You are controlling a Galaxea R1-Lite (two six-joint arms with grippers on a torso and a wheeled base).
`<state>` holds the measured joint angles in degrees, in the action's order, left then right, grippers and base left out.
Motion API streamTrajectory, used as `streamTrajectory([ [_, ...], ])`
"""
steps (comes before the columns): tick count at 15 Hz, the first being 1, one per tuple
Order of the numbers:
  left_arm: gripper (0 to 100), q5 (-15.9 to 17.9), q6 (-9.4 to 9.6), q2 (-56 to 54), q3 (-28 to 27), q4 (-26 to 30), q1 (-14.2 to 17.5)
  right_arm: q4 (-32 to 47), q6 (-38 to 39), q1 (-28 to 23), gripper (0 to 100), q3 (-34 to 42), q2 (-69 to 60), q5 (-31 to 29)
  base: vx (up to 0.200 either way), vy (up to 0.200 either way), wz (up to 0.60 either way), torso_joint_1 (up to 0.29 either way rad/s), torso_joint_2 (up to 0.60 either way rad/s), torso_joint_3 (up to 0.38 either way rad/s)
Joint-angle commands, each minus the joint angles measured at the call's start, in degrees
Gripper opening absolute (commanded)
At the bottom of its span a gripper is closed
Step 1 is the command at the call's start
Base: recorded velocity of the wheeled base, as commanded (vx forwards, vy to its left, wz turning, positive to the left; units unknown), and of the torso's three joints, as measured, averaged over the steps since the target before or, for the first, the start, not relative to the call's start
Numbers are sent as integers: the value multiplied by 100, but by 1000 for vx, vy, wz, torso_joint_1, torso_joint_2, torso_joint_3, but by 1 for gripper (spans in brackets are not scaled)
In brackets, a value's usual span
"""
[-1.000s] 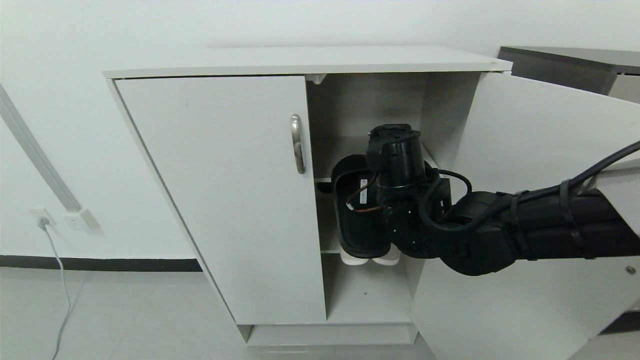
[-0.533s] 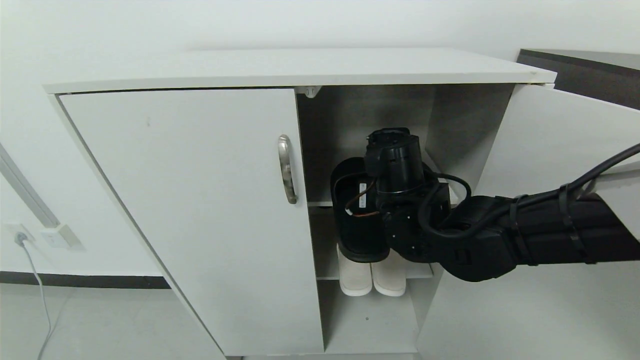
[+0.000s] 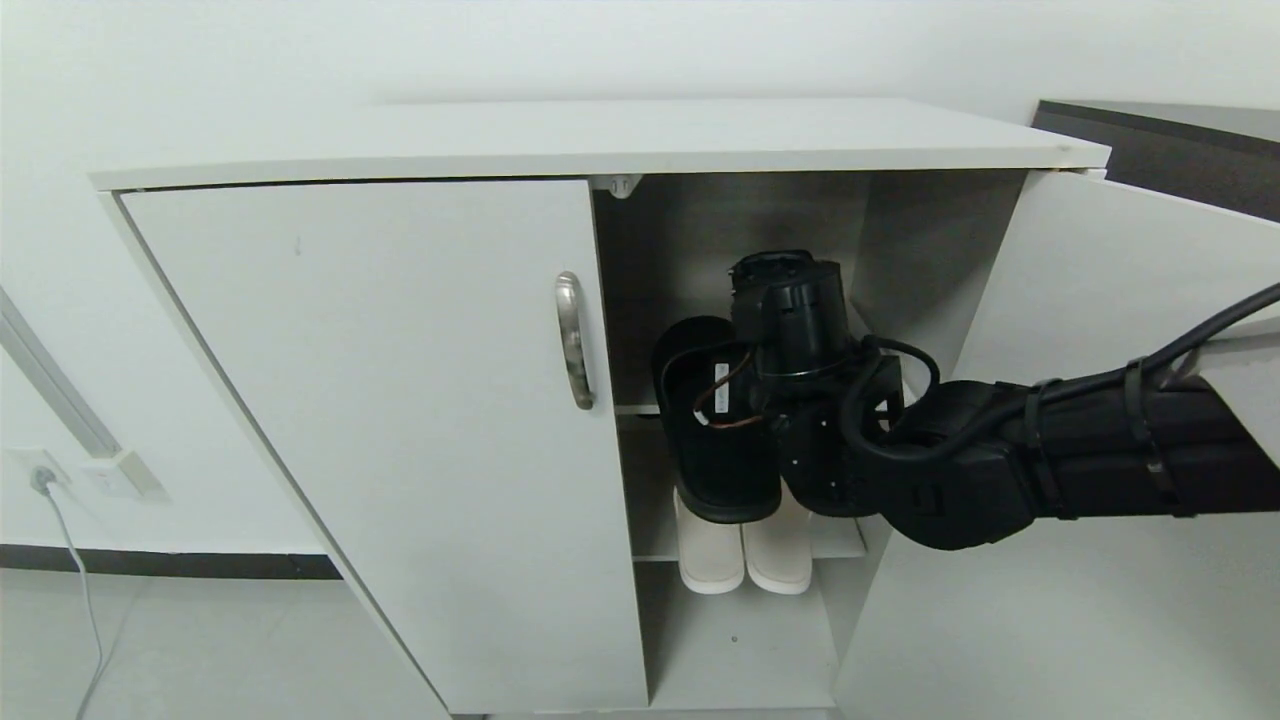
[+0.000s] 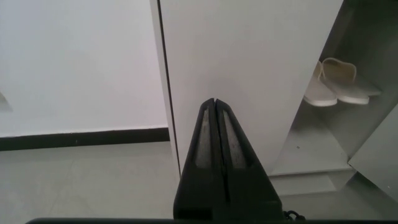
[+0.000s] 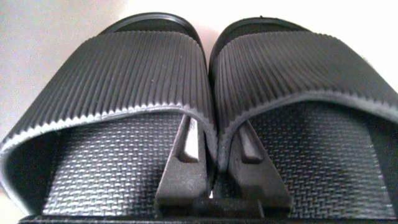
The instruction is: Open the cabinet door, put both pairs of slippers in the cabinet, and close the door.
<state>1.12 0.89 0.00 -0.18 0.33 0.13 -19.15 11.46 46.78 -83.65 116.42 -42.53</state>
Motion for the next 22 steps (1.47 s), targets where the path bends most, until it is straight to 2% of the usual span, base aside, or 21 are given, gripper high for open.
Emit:
streamTrajectory([
  [1, 0, 2, -1, 0, 1, 2, 4, 219, 23, -142, 0, -345, 162, 43, 0, 0, 0, 0, 0, 0],
  [6, 0, 2, -1, 0, 1, 2, 4, 1036, 41, -371, 0, -1610, 724, 61, 0, 0, 0, 0, 0, 0],
  [7, 0, 2, -1, 0, 1, -7, 4, 1045, 41, -371, 0, -1628, 724, 61, 0, 0, 0, 0, 0, 0],
  [8, 0, 2, -1, 0, 1, 2, 4, 1168, 49, -441, 0, -2076, 962, 61, 0, 0, 0, 0, 0, 0],
  [13, 0, 2, -1, 0, 1, 2, 4, 1484, 41, -573, 0, -2999, 1392, 61, 0, 0, 0, 0, 0, 0],
  [16, 0, 2, -1, 0, 1, 2, 4, 1731, 41, -626, 0, -3094, 1489, 61, 0, 0, 0, 0, 0, 0],
  [22, 0, 2, -1, 0, 1, 2, 4, 1713, 49, -679, 0, -3094, 1524, 61, 0, 0, 0, 0, 0, 0],
])
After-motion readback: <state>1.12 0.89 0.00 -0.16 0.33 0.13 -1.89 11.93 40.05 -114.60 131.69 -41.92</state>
